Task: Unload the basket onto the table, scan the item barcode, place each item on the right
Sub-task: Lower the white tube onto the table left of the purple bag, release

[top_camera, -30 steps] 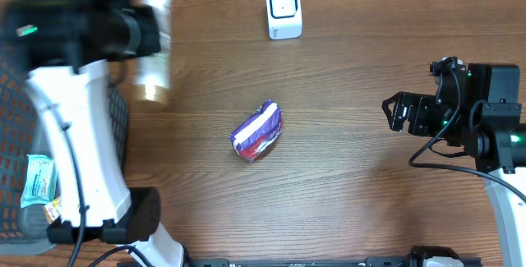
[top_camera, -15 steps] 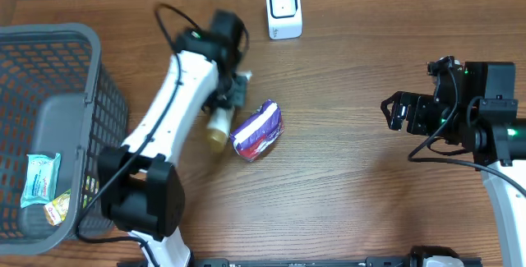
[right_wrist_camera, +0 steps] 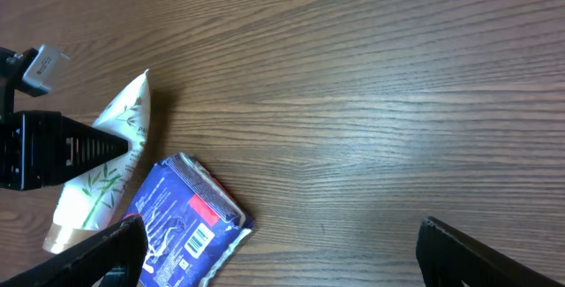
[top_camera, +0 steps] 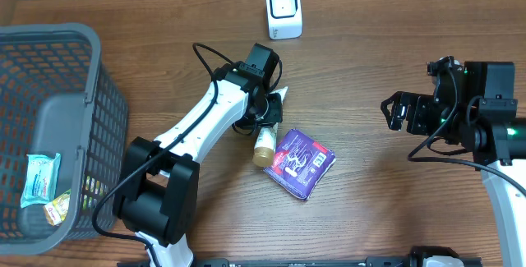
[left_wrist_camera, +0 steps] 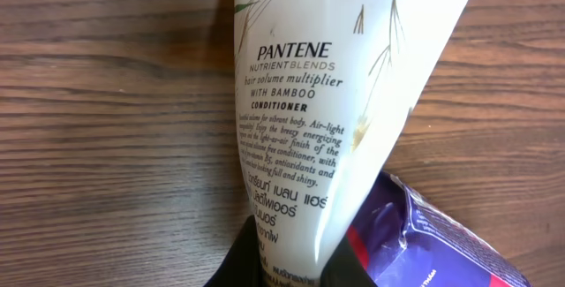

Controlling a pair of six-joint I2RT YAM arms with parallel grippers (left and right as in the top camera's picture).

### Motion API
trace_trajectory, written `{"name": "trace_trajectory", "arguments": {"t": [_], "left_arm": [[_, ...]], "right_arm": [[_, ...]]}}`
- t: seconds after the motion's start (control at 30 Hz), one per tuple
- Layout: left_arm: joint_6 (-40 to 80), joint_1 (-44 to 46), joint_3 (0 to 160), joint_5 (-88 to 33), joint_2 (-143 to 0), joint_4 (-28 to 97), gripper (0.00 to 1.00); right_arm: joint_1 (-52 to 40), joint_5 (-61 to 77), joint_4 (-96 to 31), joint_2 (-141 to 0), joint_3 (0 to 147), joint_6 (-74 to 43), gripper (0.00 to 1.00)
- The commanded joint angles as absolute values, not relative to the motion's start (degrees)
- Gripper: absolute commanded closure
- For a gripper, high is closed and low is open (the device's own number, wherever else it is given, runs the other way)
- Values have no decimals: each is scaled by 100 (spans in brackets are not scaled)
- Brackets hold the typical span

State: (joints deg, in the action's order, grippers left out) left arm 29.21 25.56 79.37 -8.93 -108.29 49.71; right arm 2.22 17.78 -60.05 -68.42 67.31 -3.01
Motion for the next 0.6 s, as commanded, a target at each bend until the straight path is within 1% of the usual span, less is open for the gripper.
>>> {"name": "trace_trajectory", "arguments": {"t": [0.0, 0.13, 0.23, 0.33, 0.37, 0.4, 0.43, 0.47, 0.5, 0.53, 0.57], "left_arm": [[2644, 2543, 7959, -410, -10753, 4995, 96], [1706, 2550, 7940, 421, -10753, 5118, 96], [950, 2552, 7830, 445, -10753, 5085, 96], [652, 2554, 7690, 445, -10753, 5041, 96], [633, 2554, 7642, 447, -10753, 5006, 82], [633, 2554, 7631, 447, -10753, 4974, 63], [635, 2554, 7631, 445, -10753, 4939, 48], [635, 2554, 7631, 445, -10753, 4901, 39], [637, 2554, 7638, 440, -10753, 4790, 32], [637, 2554, 7666, 395, -10748, 4792, 32], [637, 2554, 7734, 285, -10746, 4829, 35]], "right_arm": [[198, 1813, -6018, -6829, 6864, -298, 2], [198, 1813, -6018, -6829, 6864, -298, 2], [198, 1813, -6016, -6829, 6864, -298, 2], [198, 1813, -6016, -6829, 6864, -298, 2], [198, 1813, -6016, -6829, 6864, -298, 2], [198, 1813, -6016, -6829, 6864, -298, 2], [198, 1813, -6016, -6829, 6864, -298, 2], [198, 1813, -6016, -6829, 6864, -298, 2], [198, 1813, -6010, -6829, 6864, -298, 2], [198, 1813, -6005, -6829, 6864, -298, 2], [198, 1813, -5996, -6829, 6864, -318, 2]]}}
